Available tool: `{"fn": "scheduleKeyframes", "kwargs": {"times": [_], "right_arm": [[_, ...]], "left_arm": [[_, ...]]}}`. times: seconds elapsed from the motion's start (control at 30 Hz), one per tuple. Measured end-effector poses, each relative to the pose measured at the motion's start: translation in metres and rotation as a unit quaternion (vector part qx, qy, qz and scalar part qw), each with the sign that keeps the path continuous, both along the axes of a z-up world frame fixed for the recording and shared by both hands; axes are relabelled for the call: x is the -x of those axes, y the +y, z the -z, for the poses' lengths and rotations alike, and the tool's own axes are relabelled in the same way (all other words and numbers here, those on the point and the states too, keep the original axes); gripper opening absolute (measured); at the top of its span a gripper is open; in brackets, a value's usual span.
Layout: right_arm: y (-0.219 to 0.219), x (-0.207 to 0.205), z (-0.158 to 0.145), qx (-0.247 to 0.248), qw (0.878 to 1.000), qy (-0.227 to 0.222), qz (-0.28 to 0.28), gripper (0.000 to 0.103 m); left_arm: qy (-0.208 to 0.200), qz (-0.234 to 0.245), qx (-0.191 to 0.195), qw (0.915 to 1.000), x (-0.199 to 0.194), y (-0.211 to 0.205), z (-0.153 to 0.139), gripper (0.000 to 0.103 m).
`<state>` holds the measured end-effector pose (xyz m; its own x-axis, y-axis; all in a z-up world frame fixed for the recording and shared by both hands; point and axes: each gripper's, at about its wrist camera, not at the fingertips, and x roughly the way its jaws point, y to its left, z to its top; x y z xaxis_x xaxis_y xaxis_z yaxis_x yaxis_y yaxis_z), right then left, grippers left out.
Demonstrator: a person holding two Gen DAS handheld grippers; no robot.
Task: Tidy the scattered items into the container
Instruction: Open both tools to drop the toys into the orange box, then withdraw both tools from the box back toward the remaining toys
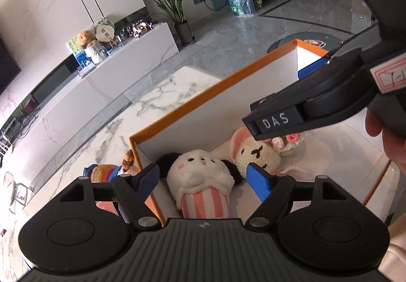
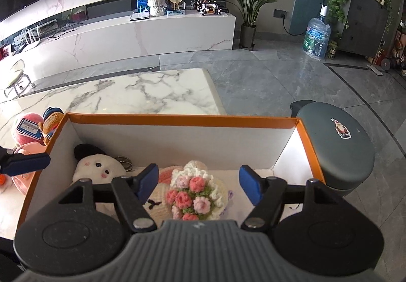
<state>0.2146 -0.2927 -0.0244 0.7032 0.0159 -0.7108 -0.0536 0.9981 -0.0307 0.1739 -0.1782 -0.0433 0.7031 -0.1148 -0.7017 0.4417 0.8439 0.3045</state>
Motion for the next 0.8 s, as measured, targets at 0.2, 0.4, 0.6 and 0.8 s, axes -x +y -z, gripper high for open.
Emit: {"fn": "scheduleKeyframes", "kwargs": {"times": [0.2,0.4,0.6,0.8], "right_arm": [[0.006,0.016,-0.013,0.010,1.000,-0.009,0.002,0.073],[0.014,0.038,-0.031,0.017,0.999,-0.032,0.007,0.073],[0.023,0.066,-0.054,0.010,0.997,-0.069,0.016,0.073],[0.050,0.096,-0.073,0.011,0.994,-0.112,0.003,0.078]], "left_arm": [[-0.016,0.002,0.012,0.9998,0.011,0.005,-0.017,0.089],[-0.032,-0.004,0.028,0.9991,0.028,0.017,-0.032,0.089],[-0.051,-0.016,0.045,0.9975,0.044,0.036,-0.045,0.089],[-0.069,-0.036,0.064,0.9949,0.063,0.062,-0.058,0.089]]}}
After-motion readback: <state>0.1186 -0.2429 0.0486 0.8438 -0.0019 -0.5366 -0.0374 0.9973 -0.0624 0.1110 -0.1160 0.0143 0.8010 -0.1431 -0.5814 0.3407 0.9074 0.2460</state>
